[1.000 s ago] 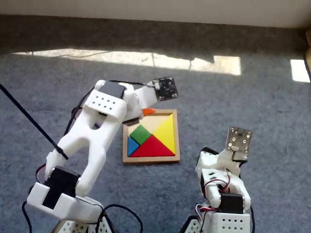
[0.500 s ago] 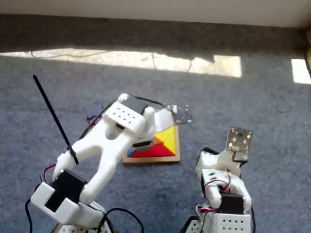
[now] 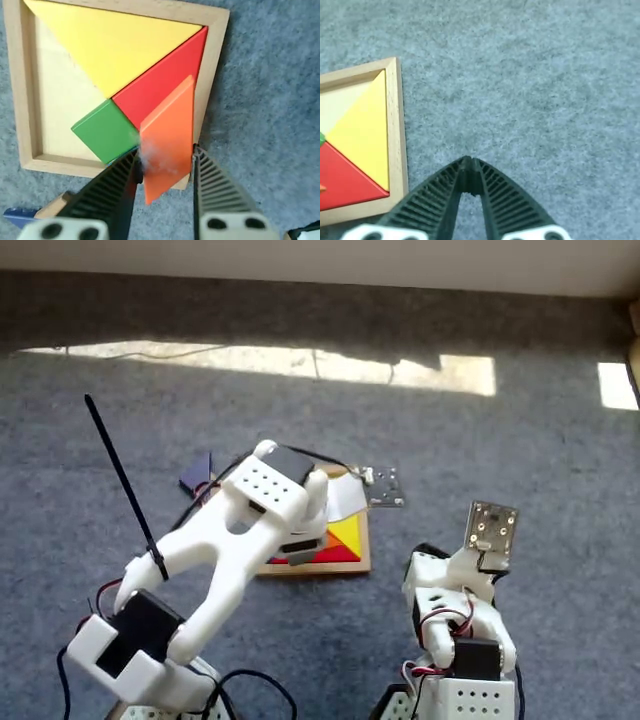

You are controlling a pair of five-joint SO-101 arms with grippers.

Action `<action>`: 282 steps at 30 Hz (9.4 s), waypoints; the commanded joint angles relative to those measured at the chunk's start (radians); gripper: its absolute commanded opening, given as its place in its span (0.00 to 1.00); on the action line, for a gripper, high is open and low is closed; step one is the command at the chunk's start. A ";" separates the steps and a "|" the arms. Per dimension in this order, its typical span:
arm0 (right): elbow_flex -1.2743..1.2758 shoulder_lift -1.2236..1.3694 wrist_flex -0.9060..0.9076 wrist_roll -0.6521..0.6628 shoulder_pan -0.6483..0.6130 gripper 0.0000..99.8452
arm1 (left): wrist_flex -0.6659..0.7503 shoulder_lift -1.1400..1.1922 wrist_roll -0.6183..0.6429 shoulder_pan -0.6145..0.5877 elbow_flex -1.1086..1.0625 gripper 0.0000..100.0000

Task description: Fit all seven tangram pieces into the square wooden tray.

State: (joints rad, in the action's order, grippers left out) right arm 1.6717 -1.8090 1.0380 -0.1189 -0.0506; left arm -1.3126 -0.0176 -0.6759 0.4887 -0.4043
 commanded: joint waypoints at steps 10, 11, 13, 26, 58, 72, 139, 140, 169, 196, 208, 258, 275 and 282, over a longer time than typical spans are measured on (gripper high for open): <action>0.137 0.002 0.001 -0.008 0.012 0.01 | -0.006 -0.054 0.141 0.036 0.016 0.22; 0.137 0.002 0.001 -0.008 0.012 0.01 | -0.006 -0.054 0.141 0.038 0.016 0.22; 0.137 0.002 0.001 -0.008 0.012 0.01 | -0.009 -0.054 0.143 0.044 0.015 0.22; 0.137 0.002 -0.051 -0.008 0.093 0.01 | -0.006 -0.051 0.336 0.170 -0.102 0.15; 0.137 0.002 -0.051 -0.008 0.094 0.01 | 0.196 0.045 0.640 0.168 -0.231 0.18; 0.137 0.002 -0.051 -0.008 0.094 0.01 | 0.080 -0.176 0.640 0.171 -0.199 0.19; 0.137 0.002 -0.051 -0.008 0.094 0.01 | 0.120 0.159 0.595 0.143 -0.148 0.19; 0.137 0.002 -0.051 -0.008 0.094 0.01 | 0.104 0.193 0.595 0.143 -0.122 0.19; 0.137 0.002 -0.051 -0.008 0.096 0.01 | 0.135 0.097 0.589 0.170 -0.211 0.22; 0.137 0.002 -0.051 -0.008 0.096 0.01 | 0.098 -0.068 0.499 0.196 -0.142 0.01; 0.137 0.002 -0.051 -0.008 0.096 0.01 | 0.031 0.025 0.427 0.070 0.068 0.01; 0.137 0.002 -0.051 -0.008 0.096 0.01 | 0.112 0.300 0.439 0.008 0.332 0.18; 0.137 0.002 -0.051 -0.008 0.096 0.01 | 0.284 0.300 0.439 -0.188 0.269 0.18; 0.137 0.002 -0.051 -0.008 0.096 0.01 | 0.278 0.291 0.442 -0.143 0.302 0.18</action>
State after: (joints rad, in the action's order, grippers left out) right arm 1.6717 -1.8105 1.0119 -0.1189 0.0353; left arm -1.0457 0.2908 -0.2447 0.3153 -0.1358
